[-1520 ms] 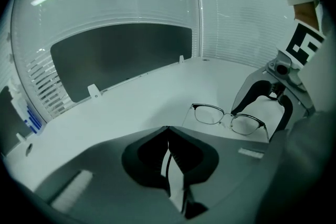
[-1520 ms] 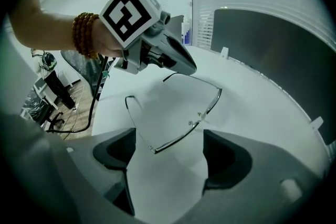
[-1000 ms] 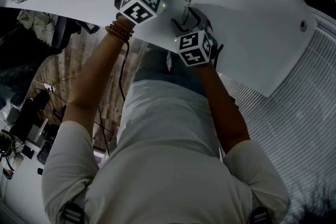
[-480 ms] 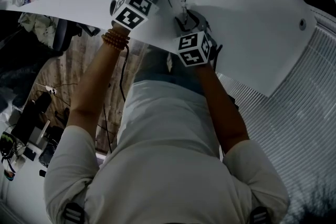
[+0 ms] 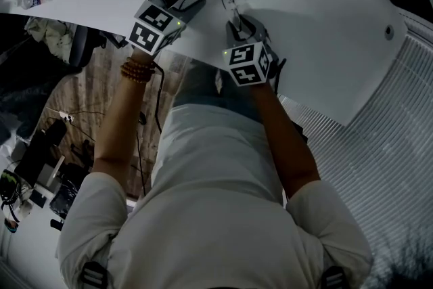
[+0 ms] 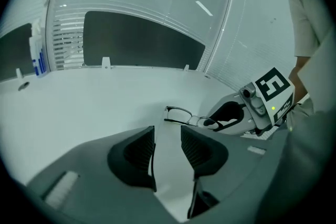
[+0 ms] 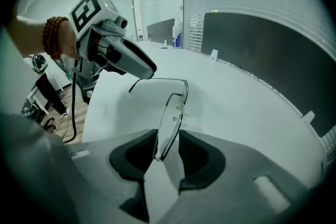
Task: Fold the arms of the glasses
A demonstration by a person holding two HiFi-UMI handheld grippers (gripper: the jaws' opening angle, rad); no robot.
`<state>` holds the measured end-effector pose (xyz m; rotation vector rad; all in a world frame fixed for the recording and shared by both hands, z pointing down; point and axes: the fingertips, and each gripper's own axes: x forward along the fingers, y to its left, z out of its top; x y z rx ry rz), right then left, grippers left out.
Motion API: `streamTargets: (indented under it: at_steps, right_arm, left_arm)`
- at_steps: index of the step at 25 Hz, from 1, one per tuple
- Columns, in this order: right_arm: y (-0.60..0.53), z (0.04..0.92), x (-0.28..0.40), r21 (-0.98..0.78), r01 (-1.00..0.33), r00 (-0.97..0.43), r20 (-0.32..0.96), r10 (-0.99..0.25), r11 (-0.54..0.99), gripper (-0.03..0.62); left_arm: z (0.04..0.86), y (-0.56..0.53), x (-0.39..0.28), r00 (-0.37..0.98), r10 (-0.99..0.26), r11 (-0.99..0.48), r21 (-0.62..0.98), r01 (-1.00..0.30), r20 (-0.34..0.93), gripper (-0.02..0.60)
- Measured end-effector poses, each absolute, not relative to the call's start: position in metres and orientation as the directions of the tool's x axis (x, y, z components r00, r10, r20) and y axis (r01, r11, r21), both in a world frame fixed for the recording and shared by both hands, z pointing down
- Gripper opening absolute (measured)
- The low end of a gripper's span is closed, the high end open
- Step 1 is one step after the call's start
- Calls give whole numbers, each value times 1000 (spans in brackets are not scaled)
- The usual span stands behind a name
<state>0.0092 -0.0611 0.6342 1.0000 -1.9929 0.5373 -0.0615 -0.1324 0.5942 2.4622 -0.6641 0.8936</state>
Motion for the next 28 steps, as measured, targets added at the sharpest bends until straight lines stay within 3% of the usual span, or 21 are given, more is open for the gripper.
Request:
streamTargets:
  at_steps: [4,12,18,22,28]
  right_arm:
    - [-62,635,9,-11,-811,-344,818,-462,585,117]
    - [-65,636,7,2,-816,-332,817,-471,578,114]
    - [-68,635,6,5,-817,-328,818,-472,577,112]
    - [-69,636,6,8,-815,-329,817,-474,579,112]
    - [-71,636,6,14,-814,-324,819,-473,581,112]
  left_arm:
    - [595,-113,-56,702,-221,-764,327,-556,677,167]
    - [585,-104,-32,802,-210,-646,537,-543,559,179]
    - [577,-124,-57,711,-316,-649,403,-645,628,195]
    - [607,-126,-80,617,-284,-658,319,-682,734,244]
    - [618,-109,-68,664,-202,-631,422,-651,720,242]
